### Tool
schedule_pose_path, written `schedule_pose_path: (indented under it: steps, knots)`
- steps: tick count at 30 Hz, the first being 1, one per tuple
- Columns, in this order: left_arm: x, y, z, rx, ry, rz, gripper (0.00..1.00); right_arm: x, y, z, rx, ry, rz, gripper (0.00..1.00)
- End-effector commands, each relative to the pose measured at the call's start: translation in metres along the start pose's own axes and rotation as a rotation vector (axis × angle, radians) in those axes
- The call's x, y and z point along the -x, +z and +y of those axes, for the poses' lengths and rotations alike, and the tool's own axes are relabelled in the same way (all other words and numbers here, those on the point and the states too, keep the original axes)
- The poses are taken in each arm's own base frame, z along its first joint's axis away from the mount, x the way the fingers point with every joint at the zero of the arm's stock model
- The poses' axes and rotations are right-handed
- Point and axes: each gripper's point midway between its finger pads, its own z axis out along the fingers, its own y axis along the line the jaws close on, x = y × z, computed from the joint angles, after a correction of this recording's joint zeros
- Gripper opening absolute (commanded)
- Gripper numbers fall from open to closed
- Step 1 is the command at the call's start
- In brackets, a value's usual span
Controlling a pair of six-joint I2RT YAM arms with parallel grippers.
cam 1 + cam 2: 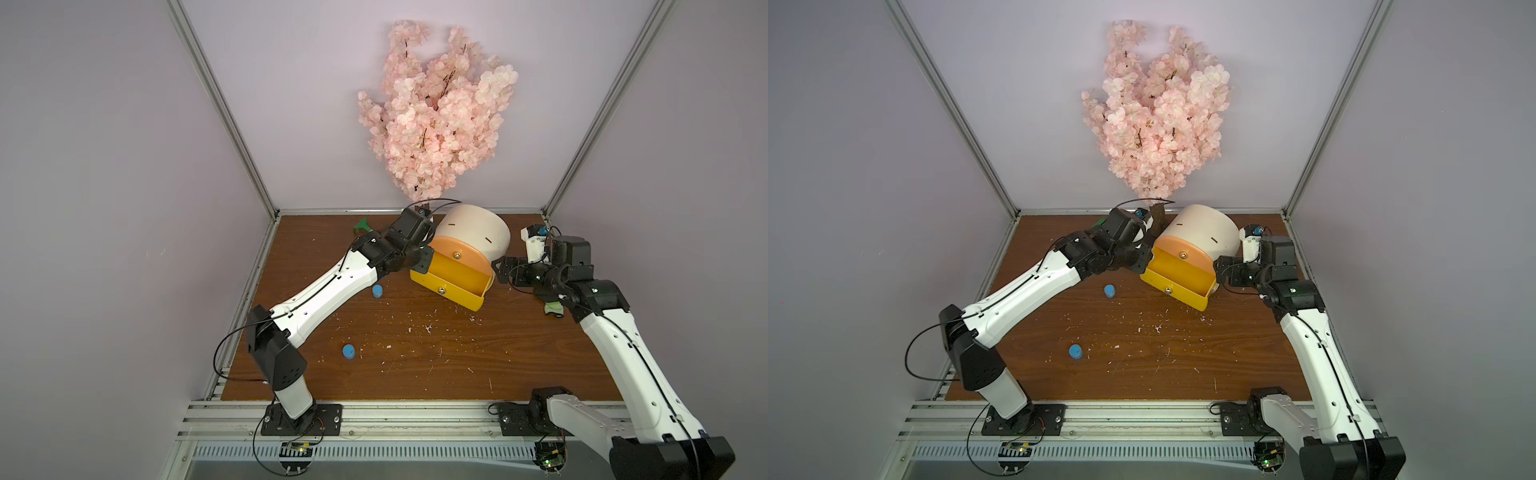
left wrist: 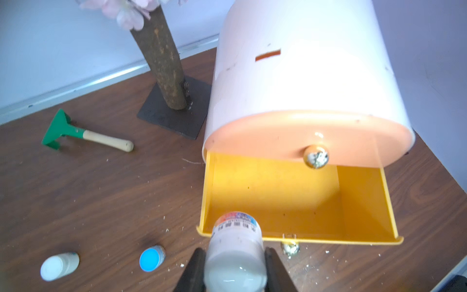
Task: Put the paint cans in the drawer according to color
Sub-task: Place the paint can in the drawer.
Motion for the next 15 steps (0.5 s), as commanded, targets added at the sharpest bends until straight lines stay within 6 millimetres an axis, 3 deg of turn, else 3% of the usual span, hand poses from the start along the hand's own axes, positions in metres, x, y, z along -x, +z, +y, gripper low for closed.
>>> schedule_pose_path:
  steps: [1,6,15]
  knots:
    - [0.000,0.021,-0.002,-0.002,0.052,0.054,0.23,0.006,-0.010,0.005,0.013,-0.006,-0.037,0.99]
    - [-0.002,0.046,-0.010,-0.009,0.073,0.083,0.22,0.004,-0.008,0.005,0.015,-0.005,-0.032,0.99]
    - [-0.026,0.069,-0.015,-0.008,0.109,0.153,0.28,0.008,-0.011,0.005,0.009,-0.013,-0.040,0.99]
